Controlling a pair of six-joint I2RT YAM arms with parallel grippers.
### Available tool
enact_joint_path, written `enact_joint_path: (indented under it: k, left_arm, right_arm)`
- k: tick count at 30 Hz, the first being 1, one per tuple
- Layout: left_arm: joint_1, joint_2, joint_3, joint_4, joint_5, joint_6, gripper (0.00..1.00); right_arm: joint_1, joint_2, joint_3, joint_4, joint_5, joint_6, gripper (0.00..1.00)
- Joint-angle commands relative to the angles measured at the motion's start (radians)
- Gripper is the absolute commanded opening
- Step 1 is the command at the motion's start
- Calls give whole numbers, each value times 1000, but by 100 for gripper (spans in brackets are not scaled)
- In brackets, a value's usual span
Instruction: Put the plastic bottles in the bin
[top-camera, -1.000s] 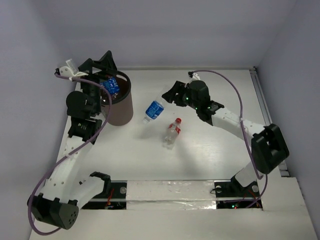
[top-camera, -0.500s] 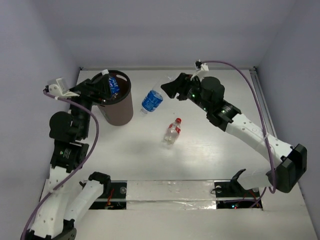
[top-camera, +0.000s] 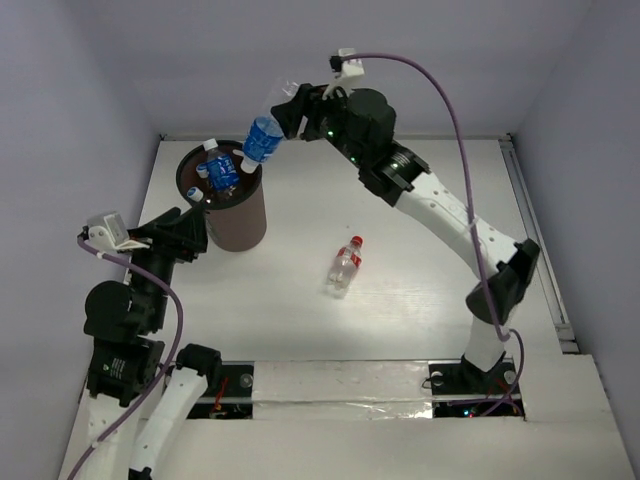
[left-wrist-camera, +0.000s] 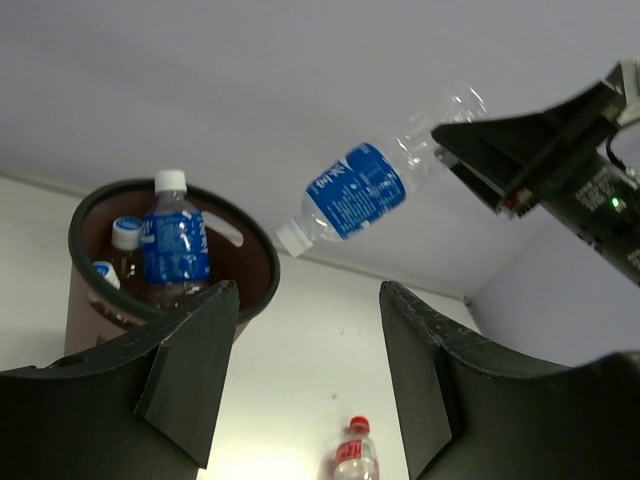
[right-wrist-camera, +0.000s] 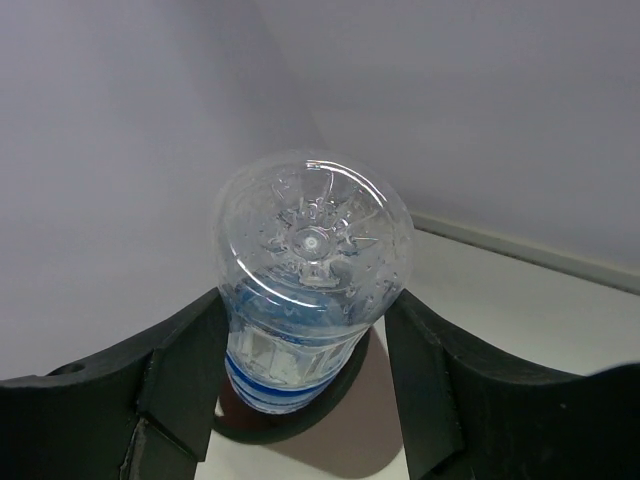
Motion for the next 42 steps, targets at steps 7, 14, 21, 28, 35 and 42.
enact_joint_path:
  k: [7,14,21,28,35,42]
  left_arm:
    - [4,-34,-55,-33,-7,12,55]
    - [4,-39,-49,-30,-11,16,56]
    - [4,-28,-23,-44,10,10,56]
    - [4,-12,25,-59,44,3,58]
    - [4,36,103,-53,174,-40,63]
    - [4,117,200,-60,248,-46,67]
  right_arm:
    - [92,282,382,-145,40,-344,57]
    - [149,371,397,-138,43,-501,58]
    - [212,477,366,-126,44,-559,59]
    - [226,487,336,-82,81,-521,80]
    - [226,419,351,-63,110,-434,89]
    - [215,263,215,18,77,-348,99]
